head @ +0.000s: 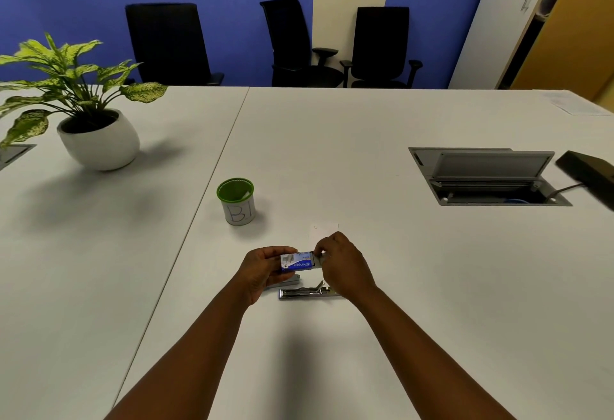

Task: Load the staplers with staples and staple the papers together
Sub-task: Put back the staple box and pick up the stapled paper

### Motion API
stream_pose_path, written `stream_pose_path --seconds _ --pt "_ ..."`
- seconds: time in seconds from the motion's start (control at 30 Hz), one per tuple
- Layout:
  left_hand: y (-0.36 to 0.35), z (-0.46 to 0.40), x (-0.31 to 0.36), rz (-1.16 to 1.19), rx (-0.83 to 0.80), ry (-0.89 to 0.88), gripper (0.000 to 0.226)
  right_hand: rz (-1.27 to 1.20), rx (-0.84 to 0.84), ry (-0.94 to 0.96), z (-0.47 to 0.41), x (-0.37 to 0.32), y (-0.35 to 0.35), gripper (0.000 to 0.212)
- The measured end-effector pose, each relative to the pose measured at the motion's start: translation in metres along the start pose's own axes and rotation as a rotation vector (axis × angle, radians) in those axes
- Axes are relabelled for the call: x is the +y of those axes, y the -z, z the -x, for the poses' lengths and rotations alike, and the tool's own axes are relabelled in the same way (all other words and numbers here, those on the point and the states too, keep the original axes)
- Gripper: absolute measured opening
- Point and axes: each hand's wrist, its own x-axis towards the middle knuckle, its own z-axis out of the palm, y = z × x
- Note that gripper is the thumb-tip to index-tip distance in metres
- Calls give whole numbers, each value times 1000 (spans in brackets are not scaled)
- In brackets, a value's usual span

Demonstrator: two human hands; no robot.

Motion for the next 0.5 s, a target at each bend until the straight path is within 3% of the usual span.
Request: stream_pose_path --seconds 0.1,0.3,0.5 --pt "-1 0 0 -10 13 -13 20 -7 -28 12 1 0 -1 15" --pt "-2 -1 1 29 29 1 16 36 147 -21 5 1 -7 24" --pt "-3 -3 3 61 42 -1 16 -29 159 -47 7 -3 -9 37"
